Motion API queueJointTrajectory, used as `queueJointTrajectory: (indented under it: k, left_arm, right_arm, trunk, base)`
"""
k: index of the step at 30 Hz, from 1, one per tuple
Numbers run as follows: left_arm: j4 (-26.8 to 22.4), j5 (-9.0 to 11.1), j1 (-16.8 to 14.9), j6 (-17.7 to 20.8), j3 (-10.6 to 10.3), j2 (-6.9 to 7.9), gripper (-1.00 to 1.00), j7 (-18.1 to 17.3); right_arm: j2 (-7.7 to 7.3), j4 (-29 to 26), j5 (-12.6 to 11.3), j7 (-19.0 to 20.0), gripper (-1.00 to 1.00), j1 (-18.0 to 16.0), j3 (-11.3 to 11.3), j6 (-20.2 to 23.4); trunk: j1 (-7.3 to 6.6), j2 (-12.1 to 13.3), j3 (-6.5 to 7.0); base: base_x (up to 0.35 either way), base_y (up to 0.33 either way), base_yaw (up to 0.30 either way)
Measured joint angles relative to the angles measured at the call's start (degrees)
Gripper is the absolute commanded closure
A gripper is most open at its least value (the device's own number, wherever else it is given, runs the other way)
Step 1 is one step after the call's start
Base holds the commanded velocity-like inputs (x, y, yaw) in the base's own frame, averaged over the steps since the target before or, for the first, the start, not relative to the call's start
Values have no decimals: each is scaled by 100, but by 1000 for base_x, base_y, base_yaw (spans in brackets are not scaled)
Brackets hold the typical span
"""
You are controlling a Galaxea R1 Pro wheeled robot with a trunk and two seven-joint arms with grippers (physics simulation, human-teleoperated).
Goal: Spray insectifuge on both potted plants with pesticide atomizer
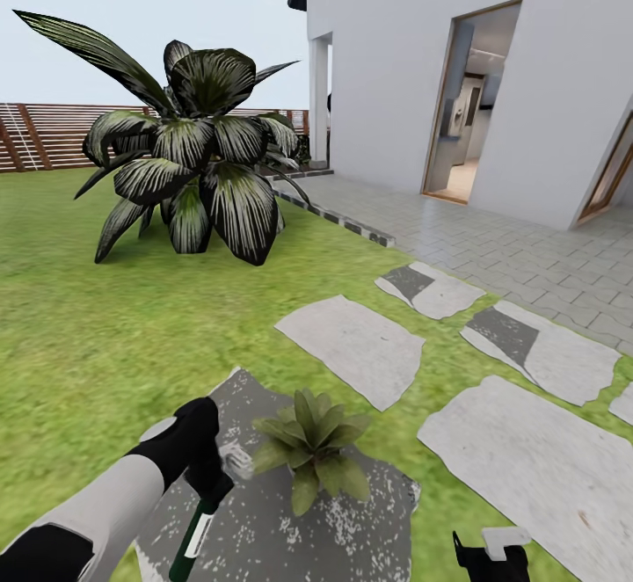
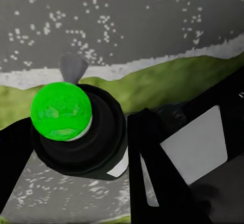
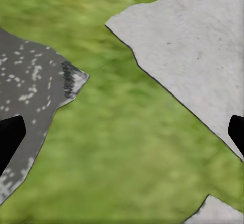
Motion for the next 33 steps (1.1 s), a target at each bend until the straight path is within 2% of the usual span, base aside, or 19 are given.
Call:
queueJointTrajectory:
  k: [5,10,17,23,25,33]
  left_arm:
    - [0,-125,3,16,1,-8,100,7]
    - [-3,-128,4,19,-5,-27,100,7]
    - [-9,-133,4,1,-19,-48,100,11]
    - [138,-145,167,-22,-3,122,100,109]
    - [159,-140,239,-23,6,138,100,120]
    - [165,-141,321,-33,1,112,100,142]
  right_arm:
    - [8,4,0,0,-100,0,0,0]
    - [11,4,1,0,-100,0,0,0]
    - [16,5,3,0,-100,0,0,0]
    - [16,8,6,0,-100,0,0,0]
    - [17,8,6,0,-100,0,0,0]
    - [18,8,1,0,-100,0,0,0]
  trunk:
    - [-3,0,0]
    - [-2,0,0]
    - [0,0,0]
    - [0,0,0]
    - [0,0,0]
    - [0,0,0]
  base:
    - [254,0,0]
    - [248,0,0]
    - [22,0,0]
    - [0,0,0]
    - [0,0,0]
    - [0,0,0]
